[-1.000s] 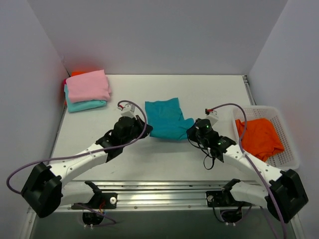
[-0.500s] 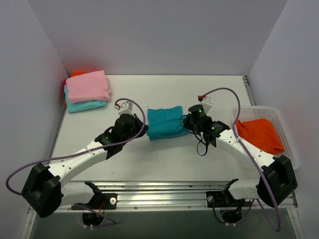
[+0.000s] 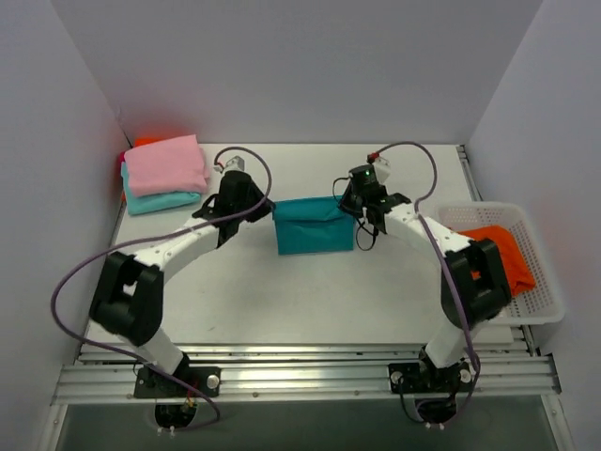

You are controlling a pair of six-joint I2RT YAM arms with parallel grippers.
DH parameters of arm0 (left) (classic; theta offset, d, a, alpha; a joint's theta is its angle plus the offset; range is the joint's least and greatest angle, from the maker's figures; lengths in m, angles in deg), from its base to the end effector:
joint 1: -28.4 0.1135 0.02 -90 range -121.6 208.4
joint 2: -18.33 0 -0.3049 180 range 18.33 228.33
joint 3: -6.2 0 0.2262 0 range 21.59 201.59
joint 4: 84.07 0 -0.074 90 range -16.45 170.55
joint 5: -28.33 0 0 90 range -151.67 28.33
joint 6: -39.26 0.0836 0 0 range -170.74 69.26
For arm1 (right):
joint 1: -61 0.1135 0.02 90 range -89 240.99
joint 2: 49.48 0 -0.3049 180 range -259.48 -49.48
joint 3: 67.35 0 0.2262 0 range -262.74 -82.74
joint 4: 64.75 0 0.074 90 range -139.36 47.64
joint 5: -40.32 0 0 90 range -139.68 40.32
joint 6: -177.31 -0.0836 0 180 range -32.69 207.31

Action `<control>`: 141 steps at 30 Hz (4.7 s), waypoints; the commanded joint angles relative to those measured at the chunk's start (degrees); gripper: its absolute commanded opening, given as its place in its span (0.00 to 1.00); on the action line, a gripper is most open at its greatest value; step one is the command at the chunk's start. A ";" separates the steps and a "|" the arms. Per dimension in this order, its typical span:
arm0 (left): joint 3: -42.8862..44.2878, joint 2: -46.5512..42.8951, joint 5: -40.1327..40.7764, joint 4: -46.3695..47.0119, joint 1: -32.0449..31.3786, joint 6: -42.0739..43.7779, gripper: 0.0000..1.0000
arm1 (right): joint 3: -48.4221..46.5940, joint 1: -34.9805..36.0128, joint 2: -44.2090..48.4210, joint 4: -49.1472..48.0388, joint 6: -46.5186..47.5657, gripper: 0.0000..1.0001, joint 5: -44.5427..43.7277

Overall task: Fold and stack the t-shirts
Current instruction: Fold the long partially folded tshirt into a neat square, then put the neatly folded tshirt into the corner of the board with the left arm

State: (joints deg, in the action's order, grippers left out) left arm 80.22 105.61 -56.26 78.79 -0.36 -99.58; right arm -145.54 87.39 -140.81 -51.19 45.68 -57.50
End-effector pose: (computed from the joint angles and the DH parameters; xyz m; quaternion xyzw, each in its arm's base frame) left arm 0.3205 -0.1669 0.2866 -0.1742 0.8494 -0.2791 0.4125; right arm 0.3521 0.1620 0.2964 0.1481 0.8370 0.2447 0.4664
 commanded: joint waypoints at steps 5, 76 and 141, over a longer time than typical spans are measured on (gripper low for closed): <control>52.11 43.09 -16.02 -15.39 13.35 5.60 0.87 | -61.79 -12.40 -46.29 20.22 4.44 1.00 -2.02; 53.40 38.40 -9.72 -21.68 9.32 18.95 0.02 | -5.05 -19.36 -9.48 -9.25 3.04 1.00 5.61; 50.90 10.02 13.93 -29.10 31.41 22.21 0.94 | -9.52 -12.10 -11.16 -15.05 11.91 1.00 12.83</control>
State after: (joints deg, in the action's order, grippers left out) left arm 135.12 122.01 -45.44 44.17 37.85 -78.09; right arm -152.03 69.36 -158.78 -63.71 52.37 -43.42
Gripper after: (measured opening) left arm 0.940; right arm 0.997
